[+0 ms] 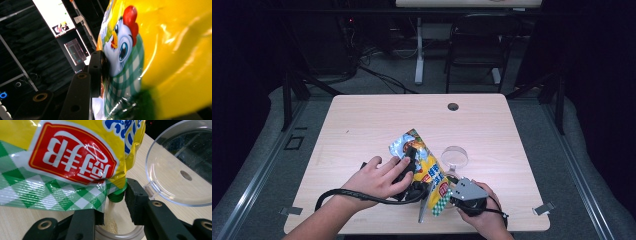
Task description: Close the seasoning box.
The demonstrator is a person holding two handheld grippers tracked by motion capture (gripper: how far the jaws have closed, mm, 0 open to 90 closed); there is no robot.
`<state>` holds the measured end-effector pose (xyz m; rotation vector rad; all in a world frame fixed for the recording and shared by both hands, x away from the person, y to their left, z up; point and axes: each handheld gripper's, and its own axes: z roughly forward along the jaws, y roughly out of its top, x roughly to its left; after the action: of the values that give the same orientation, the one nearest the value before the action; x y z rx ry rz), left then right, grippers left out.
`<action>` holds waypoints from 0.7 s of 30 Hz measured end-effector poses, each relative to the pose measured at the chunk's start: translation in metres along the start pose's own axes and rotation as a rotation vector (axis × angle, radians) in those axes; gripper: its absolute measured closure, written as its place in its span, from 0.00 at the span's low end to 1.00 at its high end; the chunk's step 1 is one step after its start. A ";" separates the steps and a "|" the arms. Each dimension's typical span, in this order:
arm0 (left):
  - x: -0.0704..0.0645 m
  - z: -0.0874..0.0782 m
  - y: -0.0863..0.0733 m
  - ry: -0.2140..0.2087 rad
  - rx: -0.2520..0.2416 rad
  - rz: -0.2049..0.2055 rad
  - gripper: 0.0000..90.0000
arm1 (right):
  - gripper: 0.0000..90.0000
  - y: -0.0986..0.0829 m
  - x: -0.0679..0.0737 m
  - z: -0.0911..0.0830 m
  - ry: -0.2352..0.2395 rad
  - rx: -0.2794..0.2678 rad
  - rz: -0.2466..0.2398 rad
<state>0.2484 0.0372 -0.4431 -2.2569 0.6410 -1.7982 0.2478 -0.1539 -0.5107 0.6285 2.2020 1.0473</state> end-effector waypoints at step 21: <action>0.002 -0.007 0.004 0.003 0.002 0.072 0.87 | 0.78 -0.001 -0.002 0.001 0.006 0.002 0.016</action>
<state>0.2410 0.0332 -0.4410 -2.2002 0.7117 -1.7686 0.2493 -0.1551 -0.5110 0.6459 2.2065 1.0565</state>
